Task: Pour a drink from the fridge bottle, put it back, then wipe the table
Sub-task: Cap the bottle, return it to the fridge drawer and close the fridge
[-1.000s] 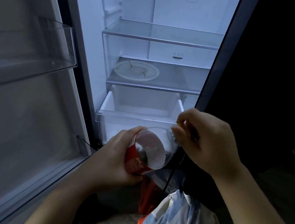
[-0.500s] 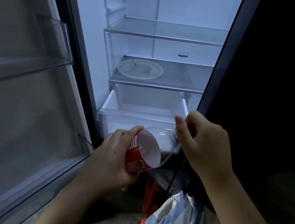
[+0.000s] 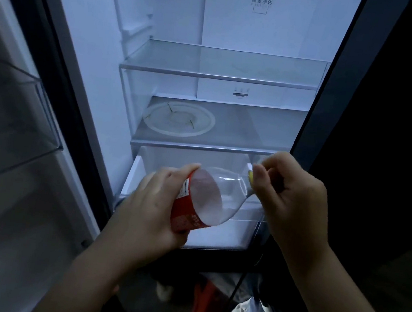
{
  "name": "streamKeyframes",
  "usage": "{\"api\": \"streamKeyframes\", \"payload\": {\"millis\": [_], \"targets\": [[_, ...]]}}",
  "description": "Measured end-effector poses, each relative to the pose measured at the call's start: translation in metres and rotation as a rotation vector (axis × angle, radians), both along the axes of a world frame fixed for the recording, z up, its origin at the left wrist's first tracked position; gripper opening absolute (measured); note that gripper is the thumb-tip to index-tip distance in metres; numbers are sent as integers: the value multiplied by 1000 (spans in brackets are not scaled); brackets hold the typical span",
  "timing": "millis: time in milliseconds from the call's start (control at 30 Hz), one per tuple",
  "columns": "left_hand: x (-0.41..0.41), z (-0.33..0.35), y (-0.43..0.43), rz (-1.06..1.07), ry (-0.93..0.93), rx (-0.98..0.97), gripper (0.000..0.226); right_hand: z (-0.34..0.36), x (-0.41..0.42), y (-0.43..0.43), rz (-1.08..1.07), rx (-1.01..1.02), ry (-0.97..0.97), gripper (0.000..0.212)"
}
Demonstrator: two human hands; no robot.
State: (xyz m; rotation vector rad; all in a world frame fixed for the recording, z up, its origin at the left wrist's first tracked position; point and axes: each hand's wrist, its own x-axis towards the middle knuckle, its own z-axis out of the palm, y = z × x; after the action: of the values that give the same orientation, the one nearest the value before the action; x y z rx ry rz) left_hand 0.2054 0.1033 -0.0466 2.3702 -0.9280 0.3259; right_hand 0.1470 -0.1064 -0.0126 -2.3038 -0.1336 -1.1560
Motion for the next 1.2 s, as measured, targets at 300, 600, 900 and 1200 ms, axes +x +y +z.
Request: {"api": "streamKeyframes", "payload": {"millis": [300,600,900,1200], "targets": [[92,9,-23,75,-16,136,94,-94,37,-19,-94,120,300,30],[155,-26,-59,-23,113,382,83,-146,67,-37,-67,50,413,18],[199,-71,-96,-121,268,565,91,-156,70,-39,-87,64,301,22],[236,-107,-127,-150,390,644,98,-162,72,-37,-117,37,260,22]]}}
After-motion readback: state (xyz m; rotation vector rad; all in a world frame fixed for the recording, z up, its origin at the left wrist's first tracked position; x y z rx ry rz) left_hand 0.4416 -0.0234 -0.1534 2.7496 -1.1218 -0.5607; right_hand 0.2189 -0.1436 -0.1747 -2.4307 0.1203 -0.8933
